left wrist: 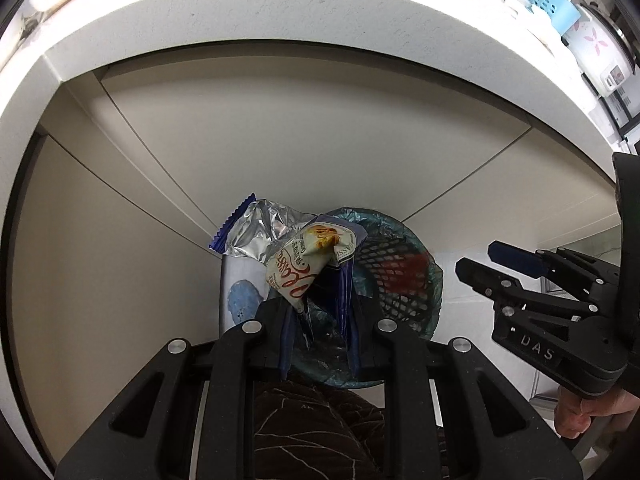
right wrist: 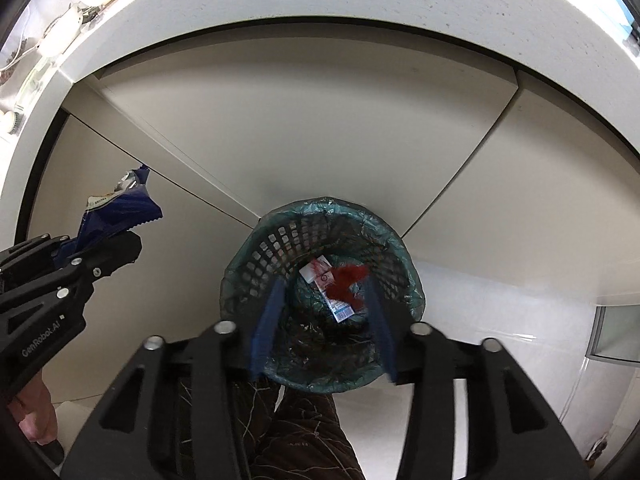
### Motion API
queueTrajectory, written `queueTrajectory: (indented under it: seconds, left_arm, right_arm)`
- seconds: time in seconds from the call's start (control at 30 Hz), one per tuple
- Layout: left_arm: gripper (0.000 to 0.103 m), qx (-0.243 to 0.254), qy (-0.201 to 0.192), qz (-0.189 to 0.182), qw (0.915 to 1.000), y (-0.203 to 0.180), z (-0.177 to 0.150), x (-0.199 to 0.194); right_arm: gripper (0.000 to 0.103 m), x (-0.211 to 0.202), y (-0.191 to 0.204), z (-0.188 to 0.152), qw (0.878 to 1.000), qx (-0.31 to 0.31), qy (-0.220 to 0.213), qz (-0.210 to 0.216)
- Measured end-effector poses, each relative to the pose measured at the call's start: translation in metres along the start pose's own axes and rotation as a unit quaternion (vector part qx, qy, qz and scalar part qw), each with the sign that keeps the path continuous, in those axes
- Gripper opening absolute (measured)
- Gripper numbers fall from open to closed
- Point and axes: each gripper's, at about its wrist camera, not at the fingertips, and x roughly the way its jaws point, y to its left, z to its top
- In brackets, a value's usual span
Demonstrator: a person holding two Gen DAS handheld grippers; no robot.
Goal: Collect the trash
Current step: 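Open the right tool over the bin to drop the red net bag, then open the left tool over the bin to drop the silver snack wrapper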
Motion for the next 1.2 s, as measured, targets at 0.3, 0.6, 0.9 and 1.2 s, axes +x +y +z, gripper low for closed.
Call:
queueTrajectory:
  seconds: [0.3, 0.6, 0.9, 1.2]
  left_arm:
    - [0.020, 0.023, 0.006, -0.004, 0.9997, -0.011, -0.002, 0.011]
    - [0.020, 0.073, 0.012, -0.013, 0.9972, -0.042, -0.002, 0.027]
    - [0.020, 0.103, 0.022, -0.023, 0.9942, -0.062, -0.007, 0.040]
    - [0.025, 0.127, 0.031, -0.018, 0.9912, -0.076, -0.007, 0.050]
  right_arm:
    - [0.086, -0.021, -0.017, -0.002, 0.999, 0.035, -0.033, -0.024]
    - [0.095, -0.050, -0.060, -0.014, 0.991, 0.092, -0.066, -0.077]
    - [0.095, -0.070, -0.092, -0.030, 0.984, 0.133, -0.071, -0.097]
    - [0.095, -0.076, -0.103, -0.038, 0.981, 0.151, -0.062, -0.104]
